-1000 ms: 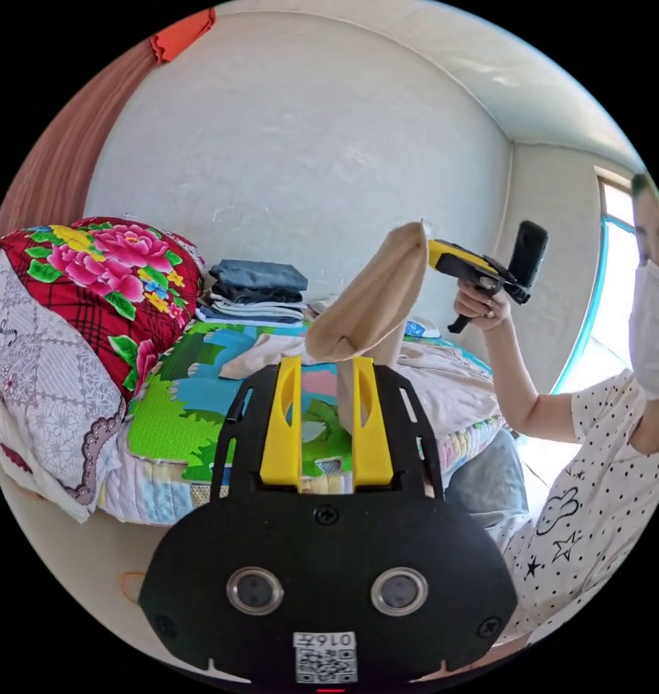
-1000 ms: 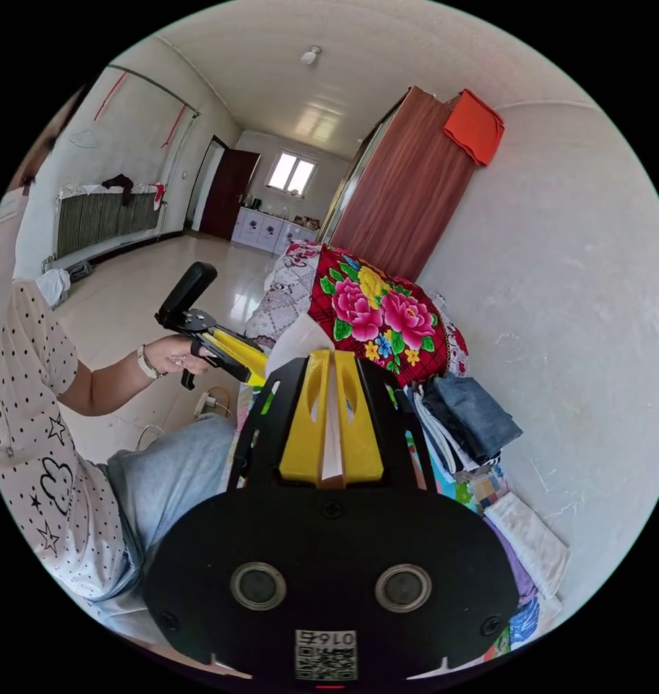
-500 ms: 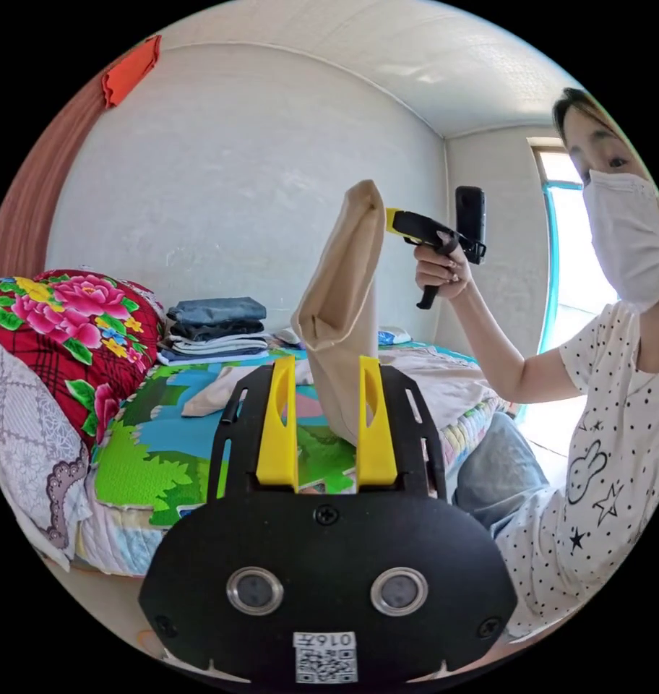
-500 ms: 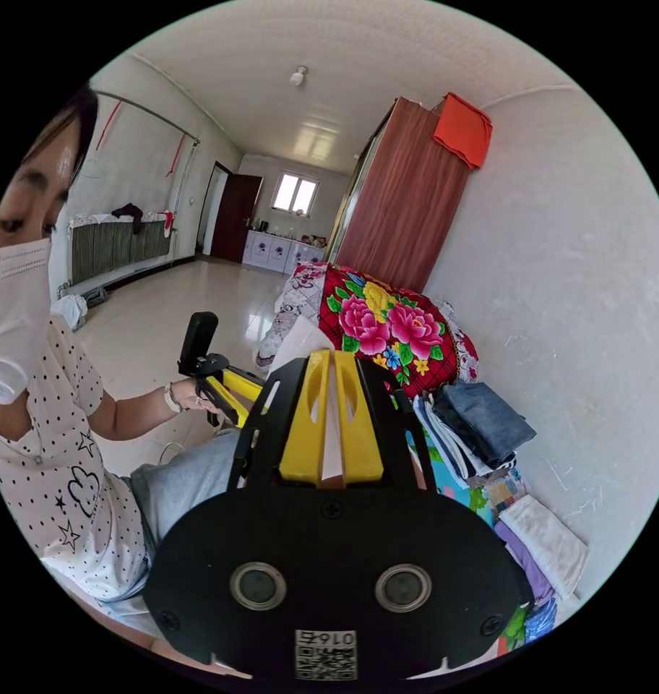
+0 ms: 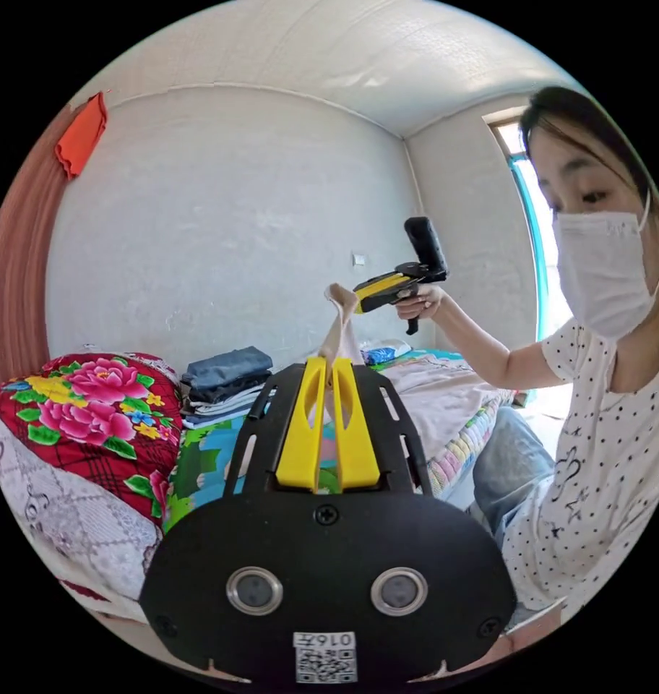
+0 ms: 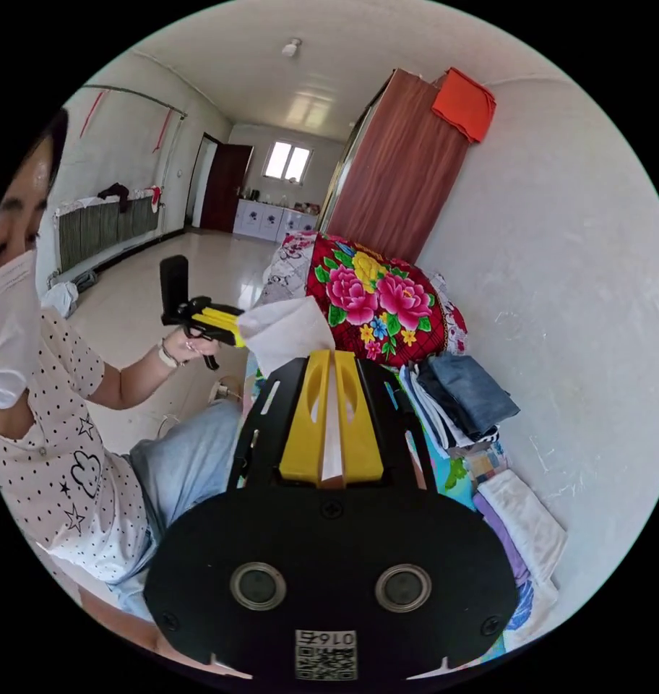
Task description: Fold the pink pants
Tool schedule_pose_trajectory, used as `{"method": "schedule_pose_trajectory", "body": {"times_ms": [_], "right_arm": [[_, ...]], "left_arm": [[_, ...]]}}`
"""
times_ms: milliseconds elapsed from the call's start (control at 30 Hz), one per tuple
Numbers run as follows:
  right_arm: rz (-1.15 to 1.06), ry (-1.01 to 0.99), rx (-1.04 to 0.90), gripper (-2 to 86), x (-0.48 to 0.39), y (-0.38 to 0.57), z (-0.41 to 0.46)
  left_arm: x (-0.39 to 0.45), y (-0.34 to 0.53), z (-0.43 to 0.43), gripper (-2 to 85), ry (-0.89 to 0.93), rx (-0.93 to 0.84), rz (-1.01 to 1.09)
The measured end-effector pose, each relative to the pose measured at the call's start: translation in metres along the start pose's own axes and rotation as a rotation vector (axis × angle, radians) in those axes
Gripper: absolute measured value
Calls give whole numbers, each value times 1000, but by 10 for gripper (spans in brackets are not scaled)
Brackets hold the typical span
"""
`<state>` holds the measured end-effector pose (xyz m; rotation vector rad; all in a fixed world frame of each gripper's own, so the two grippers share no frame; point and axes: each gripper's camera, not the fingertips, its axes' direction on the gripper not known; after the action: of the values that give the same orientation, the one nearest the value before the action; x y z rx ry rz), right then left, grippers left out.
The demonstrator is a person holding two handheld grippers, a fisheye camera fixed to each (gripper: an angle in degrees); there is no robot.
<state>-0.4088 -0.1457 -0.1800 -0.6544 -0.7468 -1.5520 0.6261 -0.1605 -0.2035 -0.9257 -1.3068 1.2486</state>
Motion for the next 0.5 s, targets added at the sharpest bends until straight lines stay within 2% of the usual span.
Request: {"method": "schedule_pose_trajectory", "body": {"times_ms": [100, 167, 200, 233, 267, 300, 367, 400, 433, 500], "right_arm": [[12, -136, 54, -2, 37, -41, -21], [24, -165, -11, -2, 63, -72, -12], [22, -194, -112, -2, 81, -94, 5], [30, -272, -186, -2, 94, -115, 19], [14, -296, -189, -1, 97, -124, 21], [-51, -309, -165, -1, 98, -140, 23], [-116, -262, -198, -1, 101, -166, 38], [-129, -220, -251, -1, 107, -185, 59], [-122, -227, -284, 0, 116, -204, 83], [-115, -228, -349, 0, 127, -229, 129]], "left_arm": [[5, -25, -9, -9, 12, -78, -27], [-12, -25, 12, -9, -127, -253, -107], [-15, -23, 16, -9, -112, -278, -137], [-10, -18, 17, -9, -2, -268, -121], [-1, -15, 14, -9, 75, -249, -74], [2, -13, 12, -9, 64, -250, -55], [-12, 0, 17, -9, -213, -336, -53], [-23, 6, 22, -9, -259, -378, -80], [-48, 20, 33, -9, -272, -450, -147], [-84, 47, 45, -9, -212, -477, -243]]}}
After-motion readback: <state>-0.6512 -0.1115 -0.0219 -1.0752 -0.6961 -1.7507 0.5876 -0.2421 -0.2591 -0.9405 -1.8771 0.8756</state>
